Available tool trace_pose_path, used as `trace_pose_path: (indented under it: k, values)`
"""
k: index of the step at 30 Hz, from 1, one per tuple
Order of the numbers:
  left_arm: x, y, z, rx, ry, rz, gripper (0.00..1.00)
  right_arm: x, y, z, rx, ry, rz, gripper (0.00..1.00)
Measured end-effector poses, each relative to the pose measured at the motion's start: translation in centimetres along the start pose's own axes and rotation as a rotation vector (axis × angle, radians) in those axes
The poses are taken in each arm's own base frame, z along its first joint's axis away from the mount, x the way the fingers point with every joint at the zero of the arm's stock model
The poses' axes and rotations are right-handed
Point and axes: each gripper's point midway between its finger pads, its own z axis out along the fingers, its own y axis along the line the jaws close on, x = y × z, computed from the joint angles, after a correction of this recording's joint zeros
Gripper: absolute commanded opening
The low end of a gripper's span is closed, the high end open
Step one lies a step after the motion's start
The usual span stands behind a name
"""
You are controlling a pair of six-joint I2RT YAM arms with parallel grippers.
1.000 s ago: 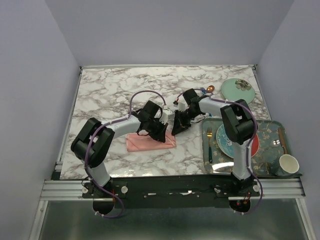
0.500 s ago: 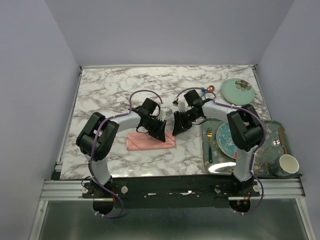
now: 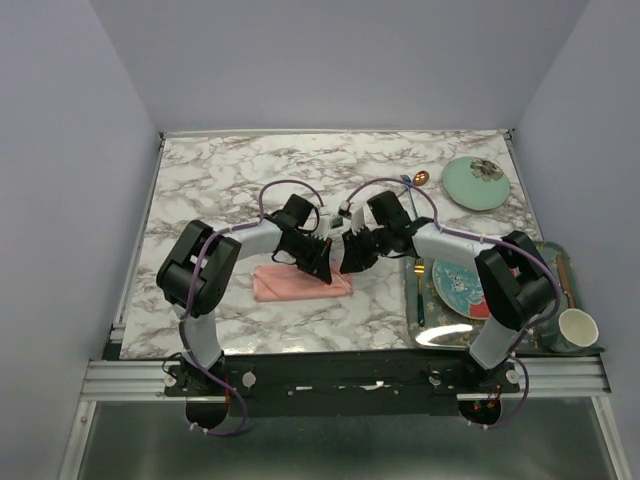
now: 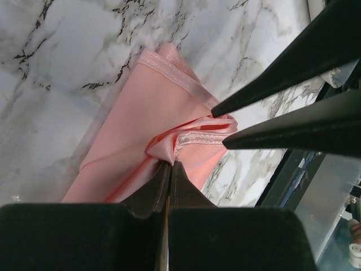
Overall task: Fold the napkin into a case and place the utensils inside
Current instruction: Stuff the top corner of the smaller-rectangle-folded napkin into the folded napkin.
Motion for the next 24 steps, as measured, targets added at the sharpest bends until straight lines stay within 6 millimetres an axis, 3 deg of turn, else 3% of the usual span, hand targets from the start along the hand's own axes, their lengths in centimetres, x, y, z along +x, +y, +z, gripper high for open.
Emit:
trace_pose_path:
  k: [10, 17, 24]
  values:
    - [-0.1, 0.3, -0.1, 0.039, 0.006, -0.043, 0.04, -0.6, -0.2, 1.9, 0.136, -0.054, -0.288, 0.29]
    - [-0.1, 0.4, -0.2, 0.048, 0.007, -0.053, 0.04, -1.2, -0.4, 2.5, 0.189, -0.076, -0.387, 0.31]
    - [-0.1, 0.4, -0.2, 0.053, 0.007, -0.056, 0.04, -0.6, -0.5, 2.9, 0.216, -0.060, -0.446, 0.36]
